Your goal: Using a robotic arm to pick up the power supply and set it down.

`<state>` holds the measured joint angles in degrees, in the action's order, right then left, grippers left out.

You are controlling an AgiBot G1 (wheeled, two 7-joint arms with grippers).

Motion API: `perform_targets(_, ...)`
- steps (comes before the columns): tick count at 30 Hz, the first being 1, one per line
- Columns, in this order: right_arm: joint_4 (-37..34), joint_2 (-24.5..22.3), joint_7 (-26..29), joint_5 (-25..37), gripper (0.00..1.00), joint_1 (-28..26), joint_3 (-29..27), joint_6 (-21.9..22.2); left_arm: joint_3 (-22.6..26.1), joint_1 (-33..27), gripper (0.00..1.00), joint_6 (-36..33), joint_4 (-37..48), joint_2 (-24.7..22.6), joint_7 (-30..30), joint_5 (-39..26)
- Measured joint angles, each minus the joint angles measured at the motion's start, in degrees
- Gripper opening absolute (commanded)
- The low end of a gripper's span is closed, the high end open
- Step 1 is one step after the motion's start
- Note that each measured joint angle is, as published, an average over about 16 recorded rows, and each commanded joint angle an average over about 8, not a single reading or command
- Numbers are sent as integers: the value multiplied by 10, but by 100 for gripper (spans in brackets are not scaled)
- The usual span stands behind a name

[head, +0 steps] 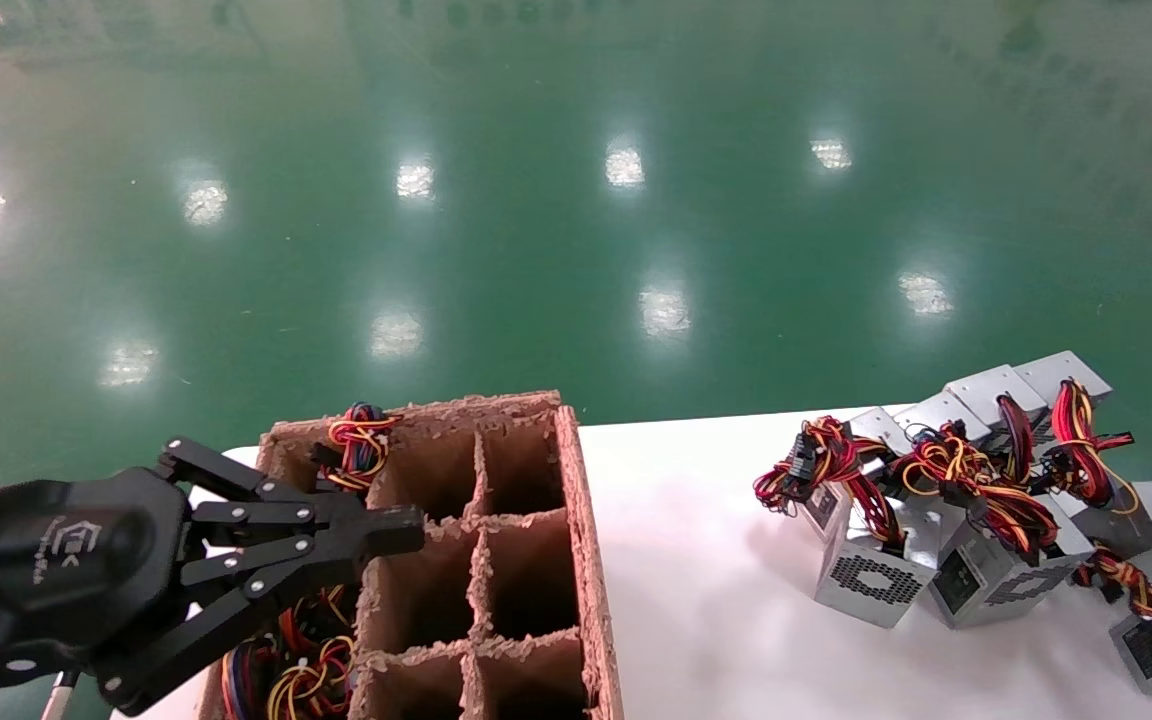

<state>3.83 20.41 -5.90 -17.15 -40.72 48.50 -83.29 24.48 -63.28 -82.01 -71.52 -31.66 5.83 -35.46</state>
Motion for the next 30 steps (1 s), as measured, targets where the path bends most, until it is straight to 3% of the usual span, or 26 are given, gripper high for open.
perform_targets(17, 17, -7, -23, -5, 100, -18, -16, -66, 0, 0, 0, 0, 0, 0, 0, 0)
perform_targets(30, 129, 16, 3, 90, 100, -50, -66, -63, 0, 0, 0, 0, 0, 0, 0, 0)
